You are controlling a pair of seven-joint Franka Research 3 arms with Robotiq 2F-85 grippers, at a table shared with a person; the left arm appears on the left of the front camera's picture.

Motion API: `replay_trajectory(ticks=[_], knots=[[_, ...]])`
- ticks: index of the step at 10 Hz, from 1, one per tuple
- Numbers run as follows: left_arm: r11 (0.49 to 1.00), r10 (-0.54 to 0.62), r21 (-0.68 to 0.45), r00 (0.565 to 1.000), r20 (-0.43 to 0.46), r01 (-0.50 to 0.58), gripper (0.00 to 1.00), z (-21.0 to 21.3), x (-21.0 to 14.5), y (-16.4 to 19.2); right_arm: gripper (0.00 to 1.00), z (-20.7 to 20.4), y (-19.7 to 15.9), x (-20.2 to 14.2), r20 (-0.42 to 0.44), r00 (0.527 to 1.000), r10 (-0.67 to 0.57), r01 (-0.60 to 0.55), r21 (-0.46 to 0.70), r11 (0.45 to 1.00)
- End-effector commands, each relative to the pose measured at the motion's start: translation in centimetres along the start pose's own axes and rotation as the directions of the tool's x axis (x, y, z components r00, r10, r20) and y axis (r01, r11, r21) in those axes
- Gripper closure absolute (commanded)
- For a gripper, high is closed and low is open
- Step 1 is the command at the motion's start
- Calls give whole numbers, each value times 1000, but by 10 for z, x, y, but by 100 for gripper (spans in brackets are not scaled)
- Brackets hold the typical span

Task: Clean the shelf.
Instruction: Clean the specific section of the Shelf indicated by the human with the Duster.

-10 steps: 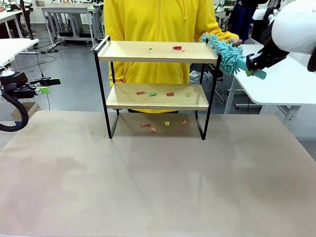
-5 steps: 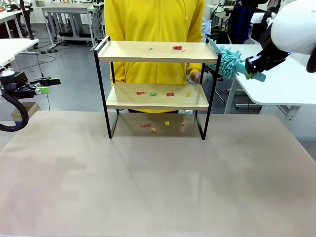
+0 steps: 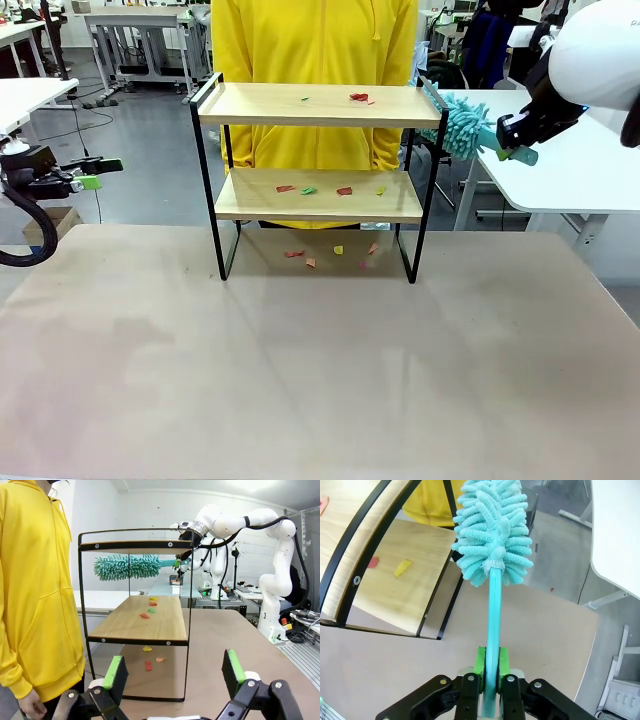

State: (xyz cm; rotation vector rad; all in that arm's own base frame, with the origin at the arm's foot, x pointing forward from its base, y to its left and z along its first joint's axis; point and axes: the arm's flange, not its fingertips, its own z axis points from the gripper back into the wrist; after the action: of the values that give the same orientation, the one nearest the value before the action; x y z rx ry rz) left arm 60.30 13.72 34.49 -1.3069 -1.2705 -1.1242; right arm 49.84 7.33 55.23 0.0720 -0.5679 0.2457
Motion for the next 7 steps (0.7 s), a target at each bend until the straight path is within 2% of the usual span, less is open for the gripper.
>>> replay_trajectory(ticks=[1, 2, 3, 5, 7], knots=[[1000, -14, 0, 1000, -1, 14, 0, -1, 3, -1, 100, 3, -1, 1, 7, 1000, 10, -10, -2, 1000], [1000, -14, 0, 1000, -1, 14, 0, -1, 3, -1, 87, 0, 0, 0, 0, 1000, 0, 0, 0, 1000], [1000, -14, 0, 1000, -1, 14, 0, -1, 3, -1, 87, 13, -31, -4, -74, 996, 46, -47, -11, 999], [1000, -14, 0, 1000, -1, 14, 0, -1, 3, -1, 87, 37, -74, -17, -151, 982, 110, -119, -47, 992], [1000, -14, 0, 1000, -1, 14, 0, -1, 3, -1, 87, 62, -103, -38, -303, 924, 234, -245, 4, 970]])
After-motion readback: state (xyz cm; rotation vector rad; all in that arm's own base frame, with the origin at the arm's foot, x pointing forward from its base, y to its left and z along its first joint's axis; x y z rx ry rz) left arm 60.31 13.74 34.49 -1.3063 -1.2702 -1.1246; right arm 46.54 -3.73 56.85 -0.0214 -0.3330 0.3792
